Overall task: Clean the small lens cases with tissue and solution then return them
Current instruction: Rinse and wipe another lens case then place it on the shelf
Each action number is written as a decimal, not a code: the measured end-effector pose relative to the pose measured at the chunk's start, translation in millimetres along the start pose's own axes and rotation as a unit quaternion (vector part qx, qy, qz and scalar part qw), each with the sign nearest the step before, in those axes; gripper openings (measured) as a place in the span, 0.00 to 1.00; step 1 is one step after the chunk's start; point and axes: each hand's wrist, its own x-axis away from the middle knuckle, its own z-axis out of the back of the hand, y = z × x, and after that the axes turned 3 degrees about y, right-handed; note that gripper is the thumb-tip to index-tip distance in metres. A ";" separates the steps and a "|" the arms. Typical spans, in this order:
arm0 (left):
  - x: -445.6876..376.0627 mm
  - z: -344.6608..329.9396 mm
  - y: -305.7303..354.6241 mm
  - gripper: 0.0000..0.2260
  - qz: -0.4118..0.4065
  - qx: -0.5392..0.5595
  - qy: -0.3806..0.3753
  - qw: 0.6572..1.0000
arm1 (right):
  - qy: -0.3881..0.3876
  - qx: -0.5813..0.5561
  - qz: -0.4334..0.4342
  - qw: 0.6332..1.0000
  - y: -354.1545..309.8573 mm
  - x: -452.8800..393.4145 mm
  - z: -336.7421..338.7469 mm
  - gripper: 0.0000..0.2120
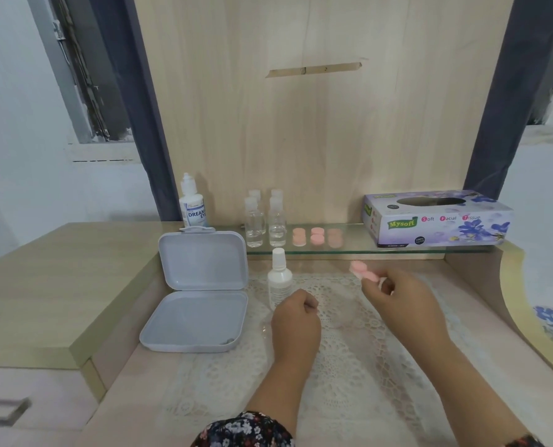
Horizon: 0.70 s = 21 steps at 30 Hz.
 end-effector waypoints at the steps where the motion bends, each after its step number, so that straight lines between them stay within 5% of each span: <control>1: -0.2 -0.2 -0.1 0.13 -0.001 -0.001 -0.001 1.000 | -0.019 -0.004 0.000 1.000 4.4 4.0 -1.3 0.04; 7: -1.9 -2.2 -3.4 0.15 -0.022 0.010 -0.041 0.999 | -0.141 0.046 0.047 0.988 27.9 15.4 -11.7 0.04; 14: -3.1 -5.8 -5.5 0.16 -0.134 -0.073 -0.157 0.976 | -0.190 0.082 0.131 0.969 45.3 11.0 -19.3 0.11; 21: -4.6 -10.1 -11.4 0.15 -0.159 -0.124 -0.171 0.964 | -0.180 0.071 0.128 0.973 53.1 11.2 -23.9 0.14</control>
